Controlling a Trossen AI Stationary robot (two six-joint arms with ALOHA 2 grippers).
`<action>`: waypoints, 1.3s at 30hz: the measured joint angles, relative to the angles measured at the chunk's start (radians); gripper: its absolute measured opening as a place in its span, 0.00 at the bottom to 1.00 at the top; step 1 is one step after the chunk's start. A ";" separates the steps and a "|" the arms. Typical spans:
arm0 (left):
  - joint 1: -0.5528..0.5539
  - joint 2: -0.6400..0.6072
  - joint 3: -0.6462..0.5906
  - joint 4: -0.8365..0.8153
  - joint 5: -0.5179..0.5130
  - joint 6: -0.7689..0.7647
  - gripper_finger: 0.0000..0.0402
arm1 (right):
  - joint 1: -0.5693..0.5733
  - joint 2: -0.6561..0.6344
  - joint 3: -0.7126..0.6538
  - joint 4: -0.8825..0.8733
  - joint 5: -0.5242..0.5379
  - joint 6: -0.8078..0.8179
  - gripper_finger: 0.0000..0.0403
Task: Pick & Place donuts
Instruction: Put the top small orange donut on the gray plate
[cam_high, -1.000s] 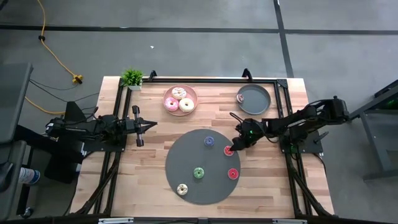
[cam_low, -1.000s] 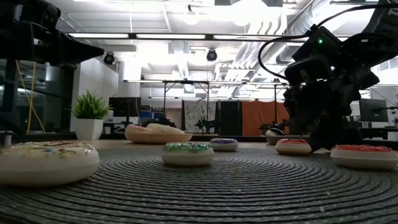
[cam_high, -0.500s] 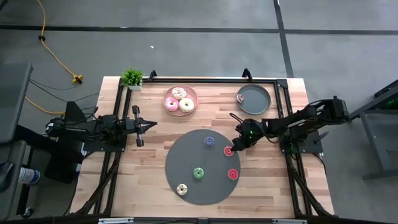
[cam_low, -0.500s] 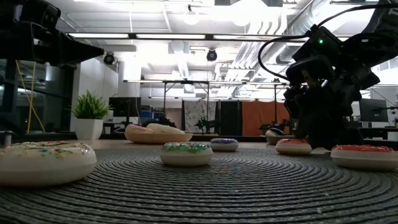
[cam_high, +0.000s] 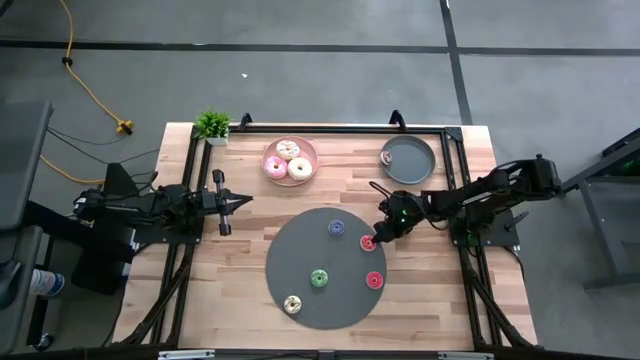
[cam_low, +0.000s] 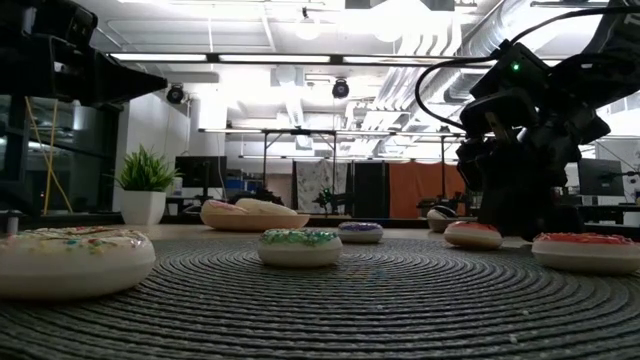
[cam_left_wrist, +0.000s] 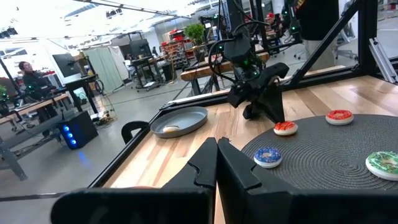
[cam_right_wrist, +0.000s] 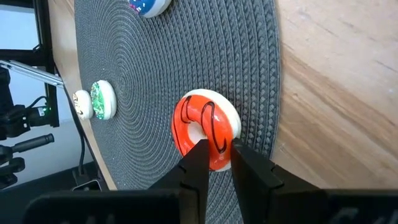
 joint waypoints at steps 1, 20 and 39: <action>0.000 0.000 0.000 0.000 0.000 0.000 0.00 | 0.000 0.000 0.000 0.001 -0.002 0.000 0.13; 0.000 0.000 0.000 0.000 0.000 0.000 0.00 | -0.013 -0.034 0.043 0.044 -0.040 -0.009 0.09; 0.000 0.000 0.000 0.000 0.000 0.000 0.00 | -0.258 -0.414 0.219 -0.691 0.332 -0.152 0.08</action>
